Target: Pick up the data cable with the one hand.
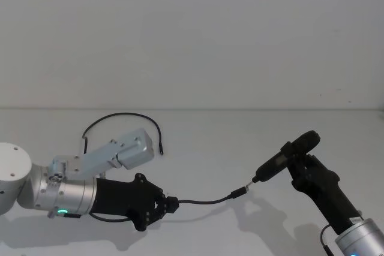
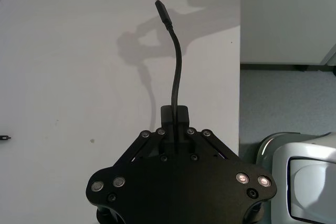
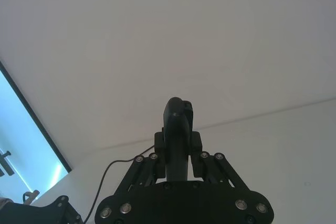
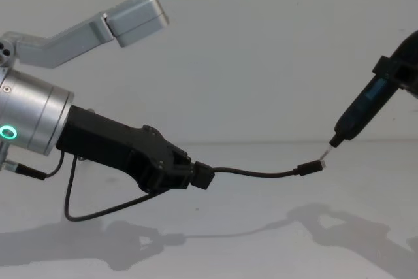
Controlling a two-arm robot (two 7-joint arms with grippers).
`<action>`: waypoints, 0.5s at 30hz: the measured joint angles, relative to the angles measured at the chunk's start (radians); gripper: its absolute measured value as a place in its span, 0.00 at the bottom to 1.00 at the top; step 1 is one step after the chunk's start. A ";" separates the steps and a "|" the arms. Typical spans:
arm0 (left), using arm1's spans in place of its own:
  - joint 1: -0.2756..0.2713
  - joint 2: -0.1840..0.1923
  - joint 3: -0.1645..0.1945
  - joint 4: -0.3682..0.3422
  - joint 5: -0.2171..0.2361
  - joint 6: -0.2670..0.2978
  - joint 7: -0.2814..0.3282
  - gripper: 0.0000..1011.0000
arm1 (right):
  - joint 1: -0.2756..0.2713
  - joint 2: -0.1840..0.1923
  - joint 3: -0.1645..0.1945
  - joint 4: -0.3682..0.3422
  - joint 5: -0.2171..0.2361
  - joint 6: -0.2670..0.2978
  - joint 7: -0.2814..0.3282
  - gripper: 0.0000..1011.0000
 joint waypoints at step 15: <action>0.000 0.000 0.000 0.000 0.000 0.000 0.000 0.04 | -0.001 0.004 -0.001 0.001 0.025 -0.010 -0.007 0.26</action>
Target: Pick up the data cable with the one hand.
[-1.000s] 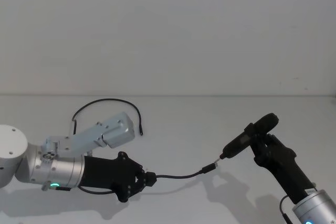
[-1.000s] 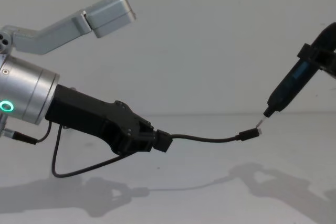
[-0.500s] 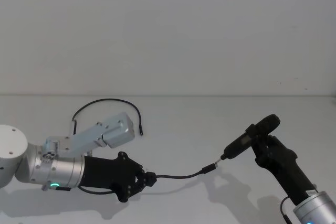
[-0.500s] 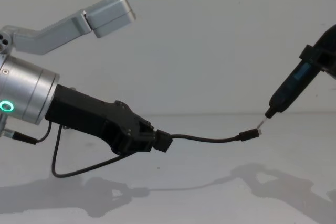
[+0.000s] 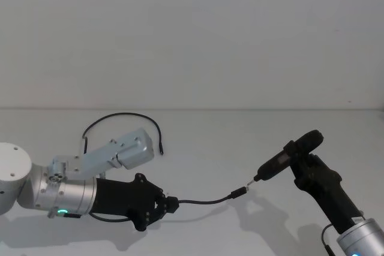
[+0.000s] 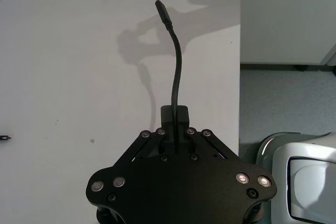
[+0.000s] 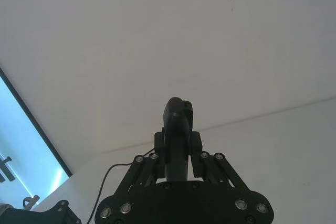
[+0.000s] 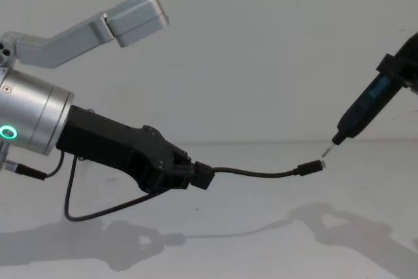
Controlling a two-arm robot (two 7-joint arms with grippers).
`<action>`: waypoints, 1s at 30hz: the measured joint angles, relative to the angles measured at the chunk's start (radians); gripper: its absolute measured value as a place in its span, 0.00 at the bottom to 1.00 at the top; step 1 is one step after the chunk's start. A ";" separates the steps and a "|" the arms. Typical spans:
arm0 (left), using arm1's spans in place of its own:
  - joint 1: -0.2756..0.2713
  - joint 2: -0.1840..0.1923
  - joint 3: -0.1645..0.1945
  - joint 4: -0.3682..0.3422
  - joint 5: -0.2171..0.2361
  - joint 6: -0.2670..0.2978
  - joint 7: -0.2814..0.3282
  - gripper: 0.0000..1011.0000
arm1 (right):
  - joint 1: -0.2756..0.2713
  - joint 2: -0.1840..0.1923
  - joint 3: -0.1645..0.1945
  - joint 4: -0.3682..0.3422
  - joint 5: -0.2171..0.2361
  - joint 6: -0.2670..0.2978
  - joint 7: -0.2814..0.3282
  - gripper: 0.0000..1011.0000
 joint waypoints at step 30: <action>0.000 0.000 0.000 0.000 0.000 0.000 0.000 0.04 | -0.006 0.011 -0.006 0.002 0.018 -0.006 -0.009 0.26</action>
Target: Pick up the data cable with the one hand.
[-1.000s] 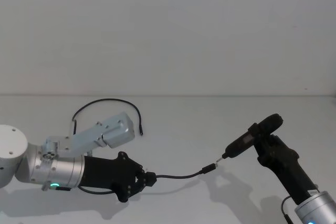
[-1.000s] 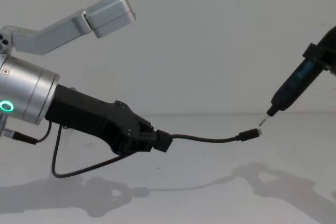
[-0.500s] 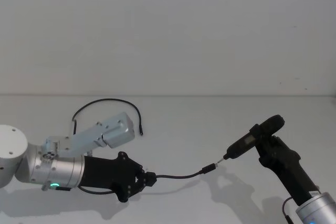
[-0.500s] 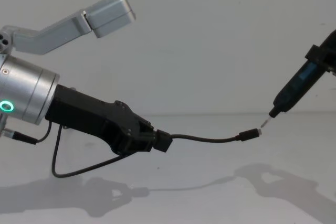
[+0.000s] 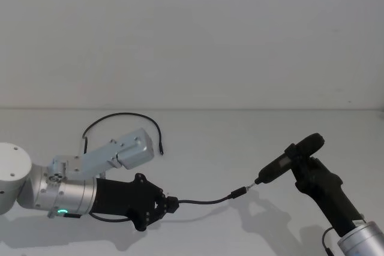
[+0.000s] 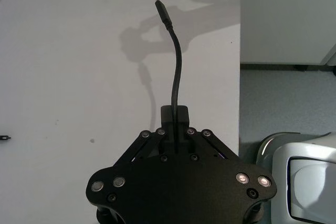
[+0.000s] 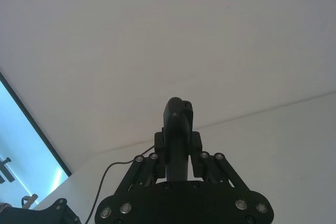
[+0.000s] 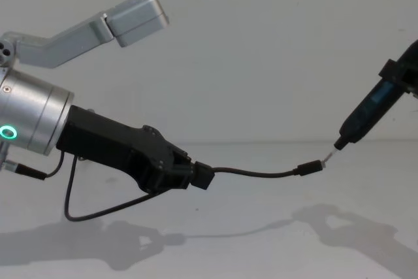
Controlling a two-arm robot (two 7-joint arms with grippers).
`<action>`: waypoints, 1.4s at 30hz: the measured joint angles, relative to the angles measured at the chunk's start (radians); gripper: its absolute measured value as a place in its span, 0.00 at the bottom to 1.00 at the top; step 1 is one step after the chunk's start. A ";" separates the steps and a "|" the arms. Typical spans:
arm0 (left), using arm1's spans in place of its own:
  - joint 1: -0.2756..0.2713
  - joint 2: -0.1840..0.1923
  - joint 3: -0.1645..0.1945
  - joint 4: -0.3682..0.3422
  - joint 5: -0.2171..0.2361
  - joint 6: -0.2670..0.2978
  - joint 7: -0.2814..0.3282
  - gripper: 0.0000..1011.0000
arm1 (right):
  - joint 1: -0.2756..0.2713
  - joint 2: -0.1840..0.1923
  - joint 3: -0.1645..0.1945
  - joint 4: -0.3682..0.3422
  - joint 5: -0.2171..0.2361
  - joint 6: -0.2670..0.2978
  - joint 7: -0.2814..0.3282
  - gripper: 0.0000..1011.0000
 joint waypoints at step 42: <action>0.000 0.000 0.000 0.000 0.000 0.000 0.000 0.04 | -0.003 -0.003 0.003 0.008 -0.013 -0.011 0.009 0.26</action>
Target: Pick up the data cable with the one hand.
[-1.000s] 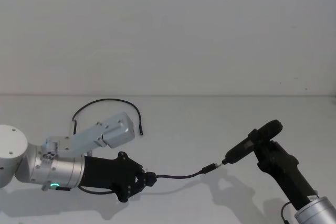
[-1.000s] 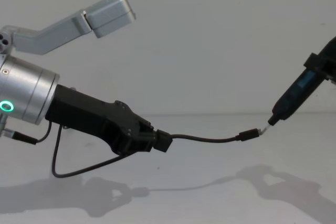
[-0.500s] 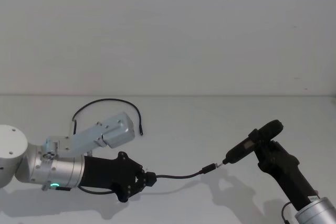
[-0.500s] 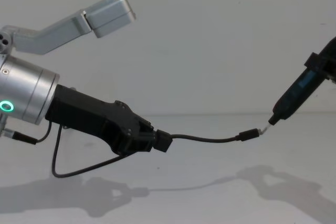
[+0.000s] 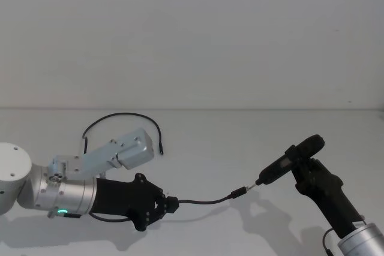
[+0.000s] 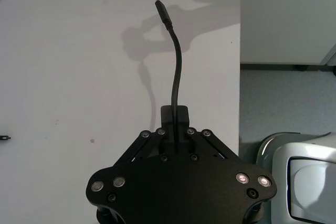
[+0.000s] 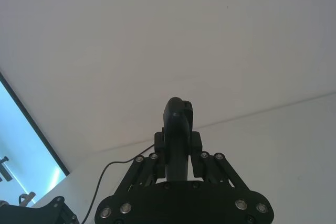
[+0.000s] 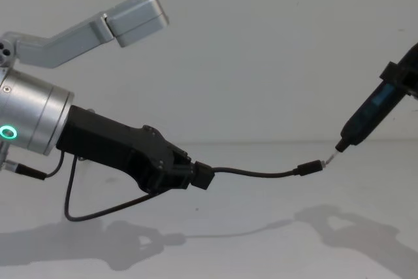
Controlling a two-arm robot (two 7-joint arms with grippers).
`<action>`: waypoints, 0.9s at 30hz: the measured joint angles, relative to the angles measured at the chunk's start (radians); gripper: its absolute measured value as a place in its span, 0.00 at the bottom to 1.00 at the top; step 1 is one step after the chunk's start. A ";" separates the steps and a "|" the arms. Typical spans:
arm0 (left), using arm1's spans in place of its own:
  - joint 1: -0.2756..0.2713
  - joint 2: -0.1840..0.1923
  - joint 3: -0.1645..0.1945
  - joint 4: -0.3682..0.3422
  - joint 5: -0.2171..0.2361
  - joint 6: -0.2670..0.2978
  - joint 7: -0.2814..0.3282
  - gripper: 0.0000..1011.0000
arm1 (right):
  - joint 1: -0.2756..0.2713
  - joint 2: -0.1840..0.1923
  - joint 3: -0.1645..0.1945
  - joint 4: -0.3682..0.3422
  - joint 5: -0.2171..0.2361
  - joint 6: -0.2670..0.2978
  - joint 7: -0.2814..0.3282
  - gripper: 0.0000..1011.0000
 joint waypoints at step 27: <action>0.000 0.000 0.000 0.000 0.000 0.000 0.000 0.04 | 0.007 -0.009 0.000 0.018 0.014 -0.002 0.002 0.26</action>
